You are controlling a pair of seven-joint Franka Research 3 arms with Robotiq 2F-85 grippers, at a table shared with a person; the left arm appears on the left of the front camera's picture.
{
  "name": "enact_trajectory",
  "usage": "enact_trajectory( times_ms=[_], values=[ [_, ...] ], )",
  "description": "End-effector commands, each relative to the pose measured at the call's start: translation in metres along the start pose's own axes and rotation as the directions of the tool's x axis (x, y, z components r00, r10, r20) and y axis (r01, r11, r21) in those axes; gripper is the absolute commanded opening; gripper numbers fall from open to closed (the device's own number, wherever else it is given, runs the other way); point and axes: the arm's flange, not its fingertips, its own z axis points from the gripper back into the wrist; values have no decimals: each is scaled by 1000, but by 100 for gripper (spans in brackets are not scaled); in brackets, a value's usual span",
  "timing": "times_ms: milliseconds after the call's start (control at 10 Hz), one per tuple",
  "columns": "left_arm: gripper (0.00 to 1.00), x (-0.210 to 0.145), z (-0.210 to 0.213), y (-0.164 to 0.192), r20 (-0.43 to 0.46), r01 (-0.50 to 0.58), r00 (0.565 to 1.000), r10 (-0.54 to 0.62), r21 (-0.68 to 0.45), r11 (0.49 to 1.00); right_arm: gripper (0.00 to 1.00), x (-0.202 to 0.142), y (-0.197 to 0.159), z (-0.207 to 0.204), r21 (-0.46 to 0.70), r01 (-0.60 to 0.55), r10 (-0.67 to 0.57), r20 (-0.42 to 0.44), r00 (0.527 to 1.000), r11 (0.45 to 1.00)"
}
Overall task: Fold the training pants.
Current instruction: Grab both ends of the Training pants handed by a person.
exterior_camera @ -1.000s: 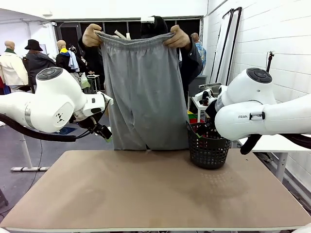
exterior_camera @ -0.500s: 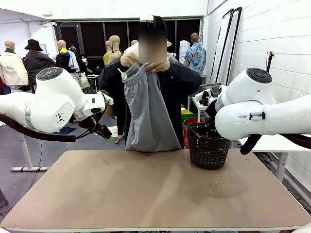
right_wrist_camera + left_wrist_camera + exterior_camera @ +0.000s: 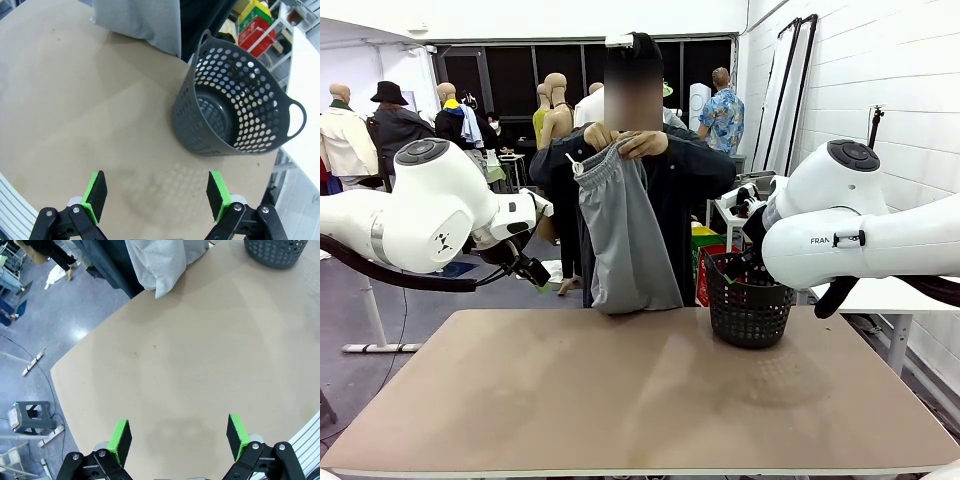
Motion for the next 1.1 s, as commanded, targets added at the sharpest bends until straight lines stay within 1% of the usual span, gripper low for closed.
enact_trajectory(
  times_ms=[0,1000],
  values=[
    [100,0,0,1,1,6,1000,-6,-3,1000,100,-1,0,-1,-5,-2,2,5,1000,1000],
    [100,0,0,1,1,6,1000,-6,-3,1000,100,-1,0,-1,-5,-2,2,5,1000,1000]
  ],
)
